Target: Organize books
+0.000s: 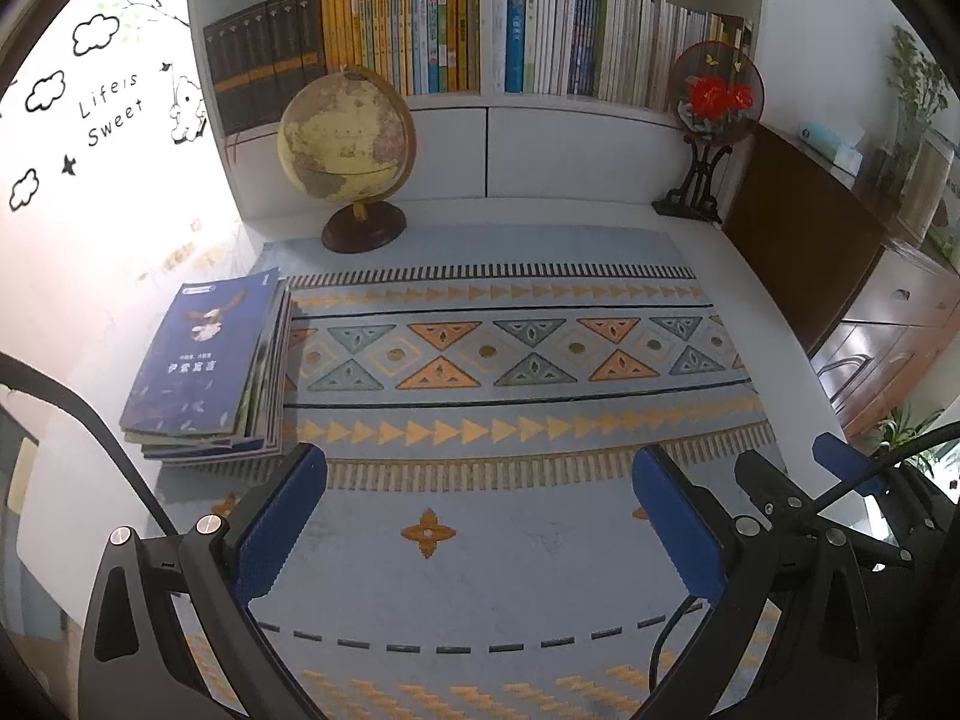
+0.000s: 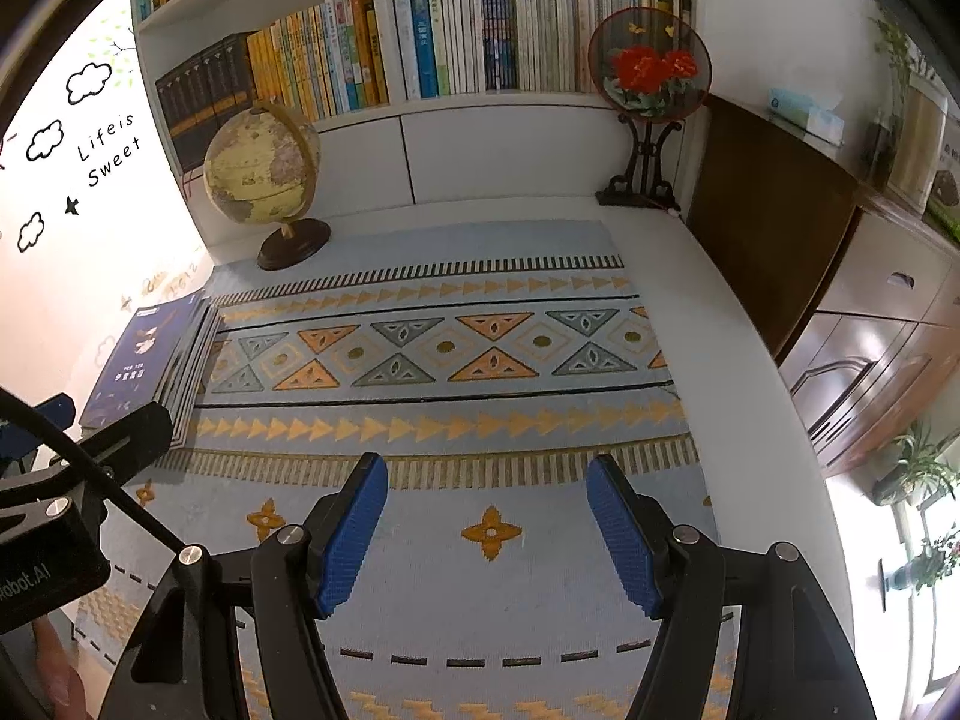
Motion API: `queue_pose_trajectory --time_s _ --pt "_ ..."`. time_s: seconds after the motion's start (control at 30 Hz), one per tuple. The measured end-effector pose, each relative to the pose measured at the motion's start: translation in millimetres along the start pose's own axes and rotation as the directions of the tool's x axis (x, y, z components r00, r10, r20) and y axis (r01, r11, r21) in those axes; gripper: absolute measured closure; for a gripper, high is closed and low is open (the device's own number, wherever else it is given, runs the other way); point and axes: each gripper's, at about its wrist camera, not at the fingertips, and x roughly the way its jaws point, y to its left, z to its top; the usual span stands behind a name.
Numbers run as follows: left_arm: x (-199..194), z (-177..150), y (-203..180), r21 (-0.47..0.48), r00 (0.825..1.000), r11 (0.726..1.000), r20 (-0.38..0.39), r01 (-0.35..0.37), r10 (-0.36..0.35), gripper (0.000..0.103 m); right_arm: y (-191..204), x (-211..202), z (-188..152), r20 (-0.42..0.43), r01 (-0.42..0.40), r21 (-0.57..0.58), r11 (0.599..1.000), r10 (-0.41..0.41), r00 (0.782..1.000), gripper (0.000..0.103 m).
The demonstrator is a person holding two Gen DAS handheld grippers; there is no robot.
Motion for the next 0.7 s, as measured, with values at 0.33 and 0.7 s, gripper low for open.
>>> queue_pose_trajectory --time_s 0.33,0.7 --pt "8 -1 0 0.024 0.999 0.999 0.003 -0.040 0.040 0.001 6 6 0 -0.007 -0.002 -0.022 1.000 0.002 1.000 0.036" --pt "94 -18 12 0.064 0.992 0.991 -0.036 -0.118 0.120 0.001 13 84 -16 0.006 -0.047 -0.002 0.999 0.047 0.999 0.033"
